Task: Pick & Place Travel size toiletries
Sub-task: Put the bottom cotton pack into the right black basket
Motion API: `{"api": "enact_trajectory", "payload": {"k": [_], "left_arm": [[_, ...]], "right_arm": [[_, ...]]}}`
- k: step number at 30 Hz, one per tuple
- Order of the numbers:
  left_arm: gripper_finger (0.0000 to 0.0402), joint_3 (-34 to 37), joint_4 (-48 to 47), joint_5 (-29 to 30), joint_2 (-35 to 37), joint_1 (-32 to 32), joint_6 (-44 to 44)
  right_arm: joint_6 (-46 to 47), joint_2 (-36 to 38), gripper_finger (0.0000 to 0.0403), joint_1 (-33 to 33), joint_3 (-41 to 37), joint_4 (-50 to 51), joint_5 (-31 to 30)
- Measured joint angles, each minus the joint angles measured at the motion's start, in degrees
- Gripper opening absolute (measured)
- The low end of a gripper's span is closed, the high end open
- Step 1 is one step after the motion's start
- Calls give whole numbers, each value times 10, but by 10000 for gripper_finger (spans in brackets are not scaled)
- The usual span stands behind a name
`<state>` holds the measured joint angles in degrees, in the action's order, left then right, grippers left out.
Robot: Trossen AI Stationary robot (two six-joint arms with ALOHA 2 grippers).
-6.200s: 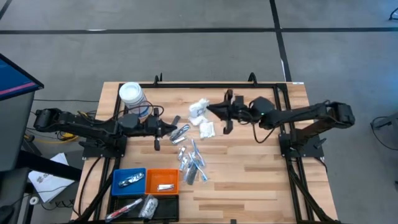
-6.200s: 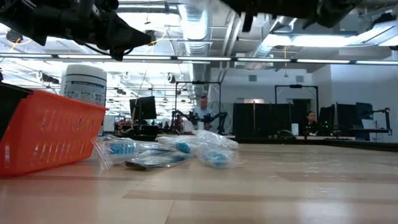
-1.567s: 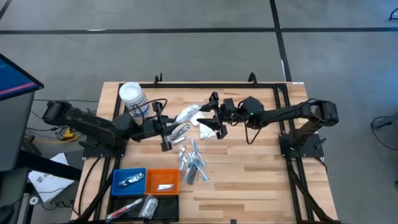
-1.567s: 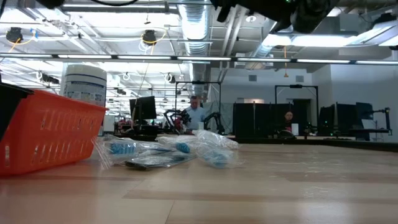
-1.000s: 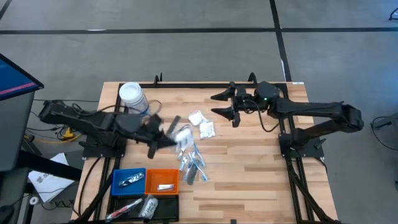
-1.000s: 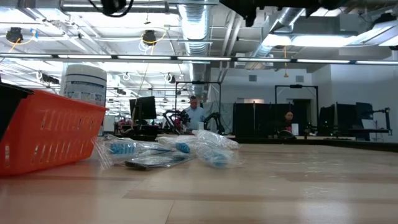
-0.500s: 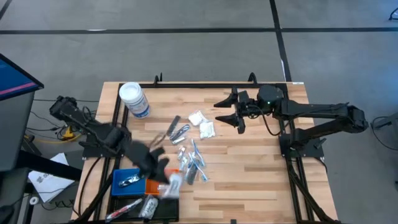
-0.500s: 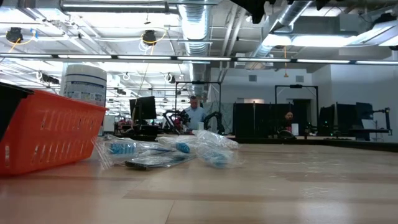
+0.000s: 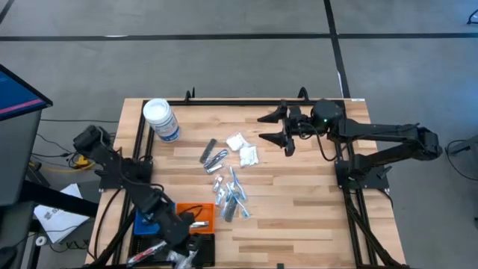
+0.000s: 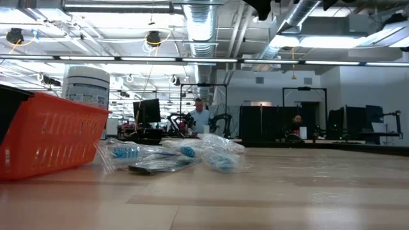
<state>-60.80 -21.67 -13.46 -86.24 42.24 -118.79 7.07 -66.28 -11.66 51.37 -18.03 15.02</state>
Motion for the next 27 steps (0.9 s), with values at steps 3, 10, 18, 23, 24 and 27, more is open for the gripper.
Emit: {"api": "enact_trajectory", "payload": {"k": [3, 10, 18, 23, 24, 27], "left_arm": [[0, 0, -3, 0, -9, -7, 19], [0, 42, -10, -22, -8, -13, 34], [0, 73, -5, -78, -7, -13, 13], [1, 81, -1, -79, -7, -13, 17], [2, 83, -1, -79, -7, -13, 18], [4, 88, -1, -73, -7, -13, 18]], "right_arm": [[0, 0, 265, -8, 0, -19, 0], [0, -5, 265, -16, 0, -39, 0], [-2, -5, 265, -16, 0, -36, 0], [-1, -5, 265, -16, 0, -34, 0], [-1, -5, 265, -16, 0, -34, 0], [-1, -5, 265, -16, 0, -34, 0]]}}
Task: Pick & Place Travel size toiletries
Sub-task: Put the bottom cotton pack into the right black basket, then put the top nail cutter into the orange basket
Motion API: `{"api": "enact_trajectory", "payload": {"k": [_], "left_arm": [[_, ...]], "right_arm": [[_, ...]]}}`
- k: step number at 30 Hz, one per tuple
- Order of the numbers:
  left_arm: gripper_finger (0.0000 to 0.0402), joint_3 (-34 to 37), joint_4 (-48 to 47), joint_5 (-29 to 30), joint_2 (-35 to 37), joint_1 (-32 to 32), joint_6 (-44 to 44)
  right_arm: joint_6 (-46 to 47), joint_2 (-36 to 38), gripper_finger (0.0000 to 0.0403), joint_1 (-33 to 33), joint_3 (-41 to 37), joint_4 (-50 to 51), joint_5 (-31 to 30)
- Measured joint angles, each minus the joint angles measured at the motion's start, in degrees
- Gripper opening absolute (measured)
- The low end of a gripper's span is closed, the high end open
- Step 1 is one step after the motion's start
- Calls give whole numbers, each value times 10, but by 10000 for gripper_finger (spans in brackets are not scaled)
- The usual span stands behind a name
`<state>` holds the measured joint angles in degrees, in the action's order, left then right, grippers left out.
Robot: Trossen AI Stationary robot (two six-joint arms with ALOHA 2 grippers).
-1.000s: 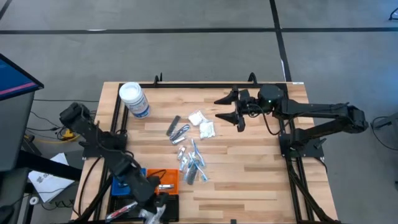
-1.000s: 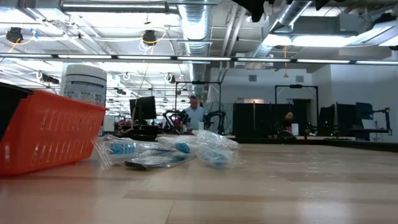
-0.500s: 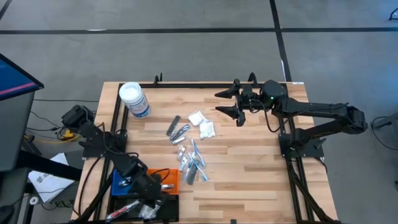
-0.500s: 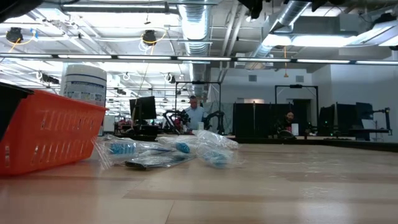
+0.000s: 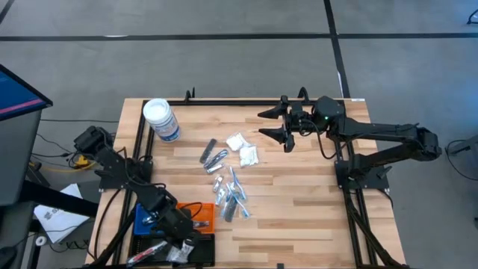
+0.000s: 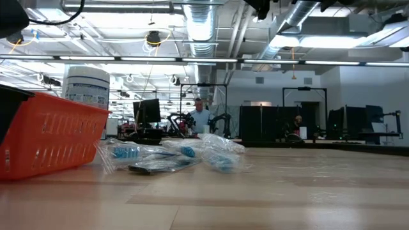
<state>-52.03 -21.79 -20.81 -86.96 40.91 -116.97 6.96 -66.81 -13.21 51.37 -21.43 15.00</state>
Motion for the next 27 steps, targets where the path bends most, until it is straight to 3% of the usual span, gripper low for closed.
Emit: {"api": "enact_trajectory", "payload": {"k": [9, 21, 24, 27], "left_arm": [[26, 5, 0, 9, 0, -5, 15], [122, 5, 3, -41, 36, -27, 28], [137, 5, 3, -15, 80, -34, 27], [142, 5, -1, 50, 126, -40, 41]], "right_arm": [[1, 0, 265, 0, 0, 6, 0], [1, 0, 265, 0, 0, 10, 0], [1, 0, 265, 0, 0, 10, 0], [1, 0, 265, 0, 0, 10, 0]]}}
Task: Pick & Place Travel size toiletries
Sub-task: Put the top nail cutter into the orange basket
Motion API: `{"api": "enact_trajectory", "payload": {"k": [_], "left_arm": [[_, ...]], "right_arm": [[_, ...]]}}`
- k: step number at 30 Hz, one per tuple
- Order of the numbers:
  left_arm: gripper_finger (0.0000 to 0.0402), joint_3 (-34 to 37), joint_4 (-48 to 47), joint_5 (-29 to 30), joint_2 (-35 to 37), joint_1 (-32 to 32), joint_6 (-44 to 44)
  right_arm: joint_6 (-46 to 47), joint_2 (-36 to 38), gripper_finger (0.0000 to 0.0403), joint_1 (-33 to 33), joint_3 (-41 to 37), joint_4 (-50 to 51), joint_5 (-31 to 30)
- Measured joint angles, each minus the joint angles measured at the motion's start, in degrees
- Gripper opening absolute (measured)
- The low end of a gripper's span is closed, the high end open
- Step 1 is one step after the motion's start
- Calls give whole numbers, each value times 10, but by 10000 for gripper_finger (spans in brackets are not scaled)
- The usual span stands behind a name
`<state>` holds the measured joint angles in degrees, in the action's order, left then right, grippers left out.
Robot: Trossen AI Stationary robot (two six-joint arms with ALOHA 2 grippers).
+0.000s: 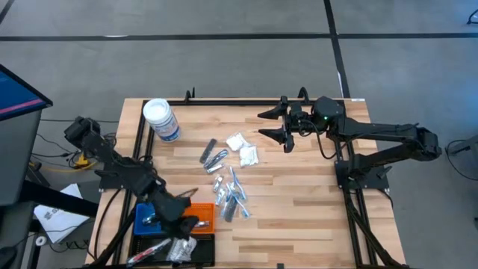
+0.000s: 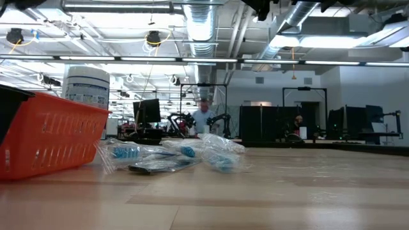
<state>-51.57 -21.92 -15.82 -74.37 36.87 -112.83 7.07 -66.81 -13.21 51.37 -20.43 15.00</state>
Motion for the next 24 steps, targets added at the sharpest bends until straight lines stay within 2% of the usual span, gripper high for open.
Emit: {"api": "enact_trajectory", "payload": {"k": [8, 14, 24], "left_arm": [[143, 0, -2, 173, 84, -43, 150], [143, 0, -2, 271, 92, -94, 336], [143, 0, -1, 280, 89, -166, 577]], "right_arm": [[0, 0, 265, -8, 0, 2, 0], [3, 0, 265, -26, 0, 24, 0], [20, 0, 265, -24, 0, 87, 0]]}}
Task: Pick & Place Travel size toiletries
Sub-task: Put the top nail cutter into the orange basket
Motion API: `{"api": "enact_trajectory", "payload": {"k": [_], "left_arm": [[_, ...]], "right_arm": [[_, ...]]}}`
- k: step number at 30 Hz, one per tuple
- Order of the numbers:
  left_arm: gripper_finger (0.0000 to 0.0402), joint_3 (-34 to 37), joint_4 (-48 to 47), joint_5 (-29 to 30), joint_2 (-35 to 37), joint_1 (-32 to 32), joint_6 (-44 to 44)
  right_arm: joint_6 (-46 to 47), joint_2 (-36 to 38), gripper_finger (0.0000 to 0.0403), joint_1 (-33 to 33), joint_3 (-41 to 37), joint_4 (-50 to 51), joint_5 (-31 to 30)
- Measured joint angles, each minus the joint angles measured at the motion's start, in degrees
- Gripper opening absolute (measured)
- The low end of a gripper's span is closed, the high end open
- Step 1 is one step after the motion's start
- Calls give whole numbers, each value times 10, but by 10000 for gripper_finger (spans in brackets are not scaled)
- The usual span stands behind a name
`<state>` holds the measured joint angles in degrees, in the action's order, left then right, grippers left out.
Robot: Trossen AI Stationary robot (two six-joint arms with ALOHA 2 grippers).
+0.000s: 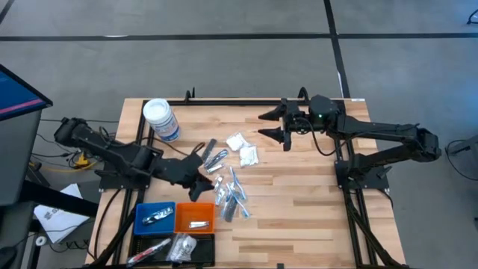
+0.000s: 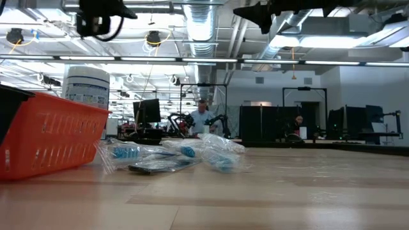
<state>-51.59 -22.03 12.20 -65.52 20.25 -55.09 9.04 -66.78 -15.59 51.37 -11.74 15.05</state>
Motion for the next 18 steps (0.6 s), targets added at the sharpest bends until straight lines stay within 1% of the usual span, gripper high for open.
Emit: {"api": "enact_trajectory", "payload": {"k": [2, 5, 12, 16, 18], "left_arm": [[143, 0, 0, 1, 0, -9, 43], [143, 0, 0, 1, 0, -25, 83], [143, 0, 0, 28, 0, -67, 158], [143, 0, 0, 34, -7, -93, 188], [143, 0, -3, 34, -21, -104, 194]], "right_arm": [[0, 1, 265, 2, 0, 13, 0], [0, 2, 265, 2, 0, 32, 1], [5, 2, 265, 2, 0, 57, 2], [-12, 13, 265, 2, 0, 93, 3], [-23, 24, 265, 2, -1, 131, 3]]}}
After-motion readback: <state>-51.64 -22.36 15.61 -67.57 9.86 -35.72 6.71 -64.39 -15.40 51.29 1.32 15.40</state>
